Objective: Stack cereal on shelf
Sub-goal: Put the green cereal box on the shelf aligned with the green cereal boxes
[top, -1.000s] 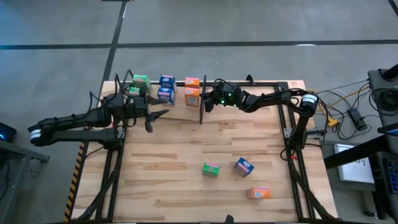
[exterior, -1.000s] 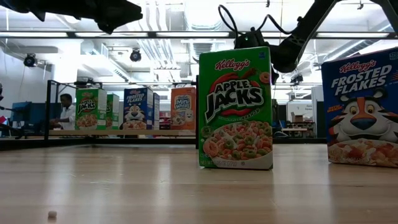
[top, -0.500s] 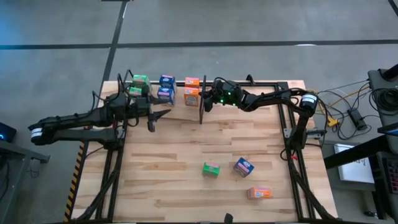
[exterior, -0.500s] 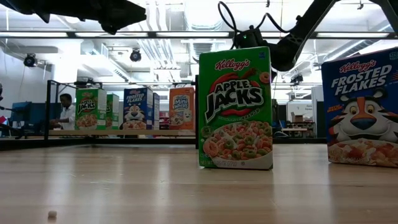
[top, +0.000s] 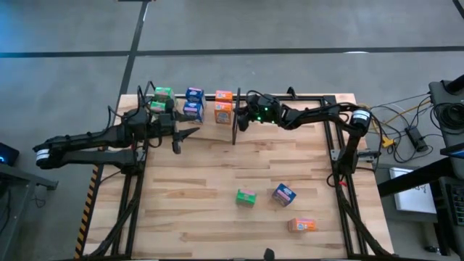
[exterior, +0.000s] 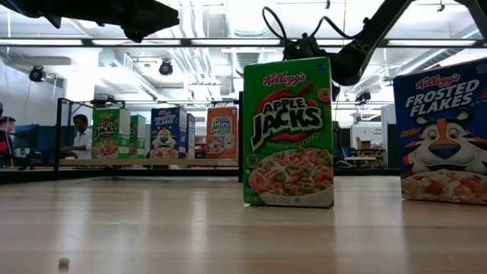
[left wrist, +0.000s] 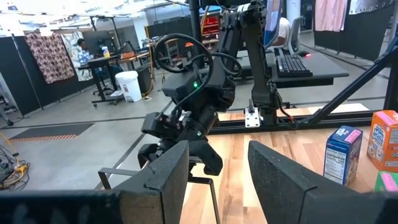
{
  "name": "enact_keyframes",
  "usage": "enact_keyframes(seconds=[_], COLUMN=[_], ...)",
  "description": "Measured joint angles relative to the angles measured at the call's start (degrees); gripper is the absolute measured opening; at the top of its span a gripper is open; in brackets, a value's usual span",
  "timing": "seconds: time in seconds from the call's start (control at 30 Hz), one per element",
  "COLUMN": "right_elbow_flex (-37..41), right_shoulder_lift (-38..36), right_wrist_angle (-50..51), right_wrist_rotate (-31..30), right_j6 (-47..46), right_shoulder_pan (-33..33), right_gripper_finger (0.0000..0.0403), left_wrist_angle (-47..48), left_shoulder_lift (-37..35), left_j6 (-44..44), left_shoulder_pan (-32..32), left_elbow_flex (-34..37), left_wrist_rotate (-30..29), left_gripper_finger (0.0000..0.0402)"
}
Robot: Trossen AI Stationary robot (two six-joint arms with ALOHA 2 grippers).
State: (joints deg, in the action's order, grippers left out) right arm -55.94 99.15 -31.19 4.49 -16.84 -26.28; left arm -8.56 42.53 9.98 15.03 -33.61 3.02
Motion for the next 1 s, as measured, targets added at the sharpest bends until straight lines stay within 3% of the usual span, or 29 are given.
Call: enact_keyframes(seconds=[0.27, 0.53, 0.8, 1.0], right_elbow_flex=[0.09, 0.09, 0.09, 0.09], right_shoulder_lift=[-4.37, -14.90, -26.36, -31.27], right_wrist_angle=[12.72, 29.83, 39.37, 42.30], right_wrist_rotate=[0.00, -0.16, -4.91, -6.03], right_j6=[0.37, 0.47, 0.40, -2.45], right_shoulder_pan=[0.07, 3.01, 12.80, 21.72], right_gripper_finger=[0.0009, 0.0009, 0.0009, 0.0009], left_wrist_angle=[0.64, 1.05, 1.01, 0.92], left_shoulder_lift=[0.35, 2.07, 4.51, 5.88], left_j6=[-2.52, -4.98, -7.56, -9.99], left_shoulder_pan=[0.00, -2.38, -8.69, -15.82], left_elbow_flex=[0.00, 0.00, -0.04, -0.09], left_wrist_rotate=[0.00, 0.03, -0.25, -7.08], left_gripper_finger=[0.0150, 0.0150, 0.0150, 0.0150])
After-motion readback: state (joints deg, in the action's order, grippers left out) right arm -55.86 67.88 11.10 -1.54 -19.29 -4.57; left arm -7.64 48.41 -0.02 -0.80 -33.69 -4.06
